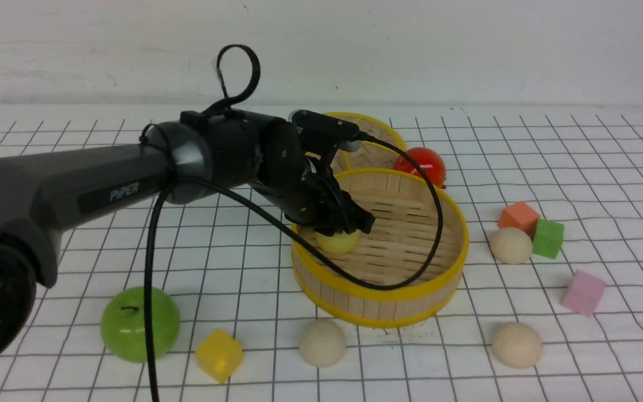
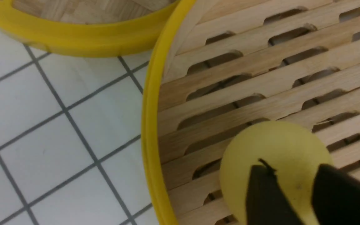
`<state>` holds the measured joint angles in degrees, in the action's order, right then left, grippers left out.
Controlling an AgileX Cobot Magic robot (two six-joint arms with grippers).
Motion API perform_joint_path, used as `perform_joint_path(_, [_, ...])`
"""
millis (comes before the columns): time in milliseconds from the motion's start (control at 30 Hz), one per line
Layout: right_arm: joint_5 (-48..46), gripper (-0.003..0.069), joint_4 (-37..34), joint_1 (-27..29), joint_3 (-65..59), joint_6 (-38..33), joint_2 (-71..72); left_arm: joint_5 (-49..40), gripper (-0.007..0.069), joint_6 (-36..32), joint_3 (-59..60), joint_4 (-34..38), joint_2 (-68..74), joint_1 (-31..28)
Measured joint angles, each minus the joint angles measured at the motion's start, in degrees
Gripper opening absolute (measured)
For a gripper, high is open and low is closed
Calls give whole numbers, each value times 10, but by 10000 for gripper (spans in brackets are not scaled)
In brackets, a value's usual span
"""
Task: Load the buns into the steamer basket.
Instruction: Use the left arm to put the steamed stuffed bun into the steamer, then use the left arm to grab a steamed stuffed bun
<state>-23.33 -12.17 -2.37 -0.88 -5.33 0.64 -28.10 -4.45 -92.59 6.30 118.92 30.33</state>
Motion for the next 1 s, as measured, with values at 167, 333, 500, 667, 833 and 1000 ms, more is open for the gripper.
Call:
perform_joint_path(167, [0,239,0,0,0,0,0,-48,451,26,-3,-1,-35,0])
perform_joint_path(333, [0,239,0,0,0,0,0,-176,344,86,25,-1,-146,6])
perform_joint_path(500, [0,239,0,0,0,0,0,-224,61,88,144,-9,-216,66])
perform_joint_path(667, [0,239,0,0,0,0,0,-196,-13,88,200,-8,-200,111])
perform_joint_path(833, [0,239,0,0,0,0,0,-141,74,88,202,-25,-174,112])
perform_joint_path(1000, [0,239,0,0,0,0,0,-100,244,95,202,-41,-160,112])
